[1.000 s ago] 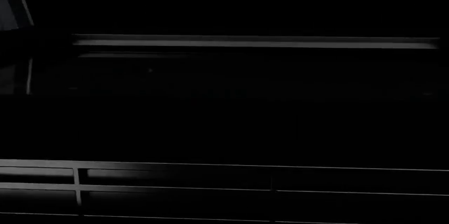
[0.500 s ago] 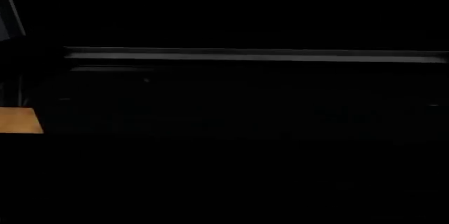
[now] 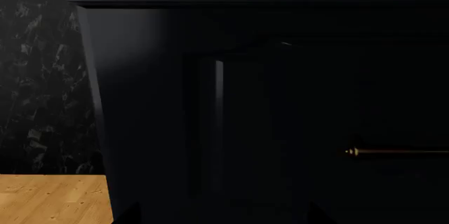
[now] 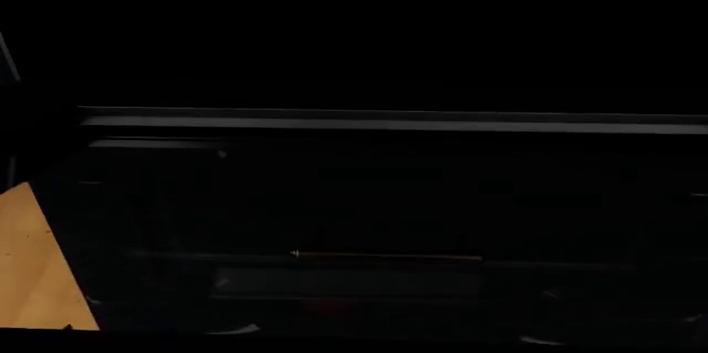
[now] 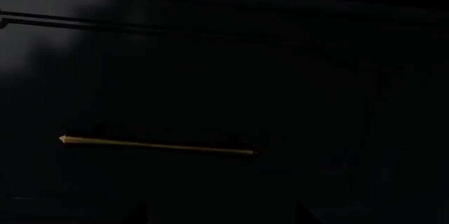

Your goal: Close the oven door

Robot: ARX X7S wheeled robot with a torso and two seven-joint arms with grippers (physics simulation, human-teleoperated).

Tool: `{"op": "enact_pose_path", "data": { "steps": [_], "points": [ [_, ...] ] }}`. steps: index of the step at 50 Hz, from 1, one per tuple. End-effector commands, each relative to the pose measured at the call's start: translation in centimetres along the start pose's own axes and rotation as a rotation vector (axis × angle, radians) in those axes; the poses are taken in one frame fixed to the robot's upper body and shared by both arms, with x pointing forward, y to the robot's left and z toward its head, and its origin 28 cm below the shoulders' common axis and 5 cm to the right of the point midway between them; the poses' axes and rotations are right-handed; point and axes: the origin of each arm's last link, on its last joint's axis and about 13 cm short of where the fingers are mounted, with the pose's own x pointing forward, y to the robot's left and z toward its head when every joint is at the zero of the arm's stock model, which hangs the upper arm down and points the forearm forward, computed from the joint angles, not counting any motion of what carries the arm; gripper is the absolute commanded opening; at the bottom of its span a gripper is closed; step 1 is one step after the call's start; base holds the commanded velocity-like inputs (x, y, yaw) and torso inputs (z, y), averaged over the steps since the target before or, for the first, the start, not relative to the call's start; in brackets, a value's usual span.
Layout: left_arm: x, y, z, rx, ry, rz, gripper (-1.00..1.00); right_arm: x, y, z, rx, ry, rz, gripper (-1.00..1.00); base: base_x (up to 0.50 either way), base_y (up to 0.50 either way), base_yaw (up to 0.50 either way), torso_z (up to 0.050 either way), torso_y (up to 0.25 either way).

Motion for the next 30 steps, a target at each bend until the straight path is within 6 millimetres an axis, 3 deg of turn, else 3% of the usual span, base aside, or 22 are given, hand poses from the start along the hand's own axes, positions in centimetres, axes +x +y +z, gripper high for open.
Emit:
{"op": "enact_pose_path", "data": {
  "steps": [1,4,8,14,24,30],
  "points": [
    [-0.3,0.2,0.5,-0.016,-0.041,0.014,1.0,-0.3,-0.1,0.6,0.012,-0.025,-0.018,1.0,0.0,0.0,0.0,0.0,0.0],
    [-0.5,0.4,1.1,-0.026,-0.053,0.015,1.0,-0.2,-0.2,1.0,-0.008,-0.023,-0.039,1.0,0.0,0.0,0.0,0.0,0.0],
    [0.1,0.4,3.0,0.02,-0.124,0.022,1.0,-0.6,-0.3,3.1,0.016,-0.066,-0.045,1.0,0.0,0.0,0.0,0.0,0.0],
    [-0.3,0.0,7.3,0.011,-0.188,0.018,1.0,-1.0,-0.8,7.0,0.025,-0.16,-0.048,1.0,0.0,0.0,0.0,0.0,0.0],
    [-0.4,-1.6,13.0,0.0,-0.263,-0.041,1.0,-1.4,-2.0,11.6,0.009,-0.26,-0.065,1.0,0.0,0.0,0.0,0.0,0.0],
    [-0.2,-2.2,16.0,-0.033,-0.308,-0.076,1.0,-1.6,-2.3,12.6,0.035,-0.283,-0.065,1.0,0.0,0.0,0.0,0.0,0.0]
  ]
}}
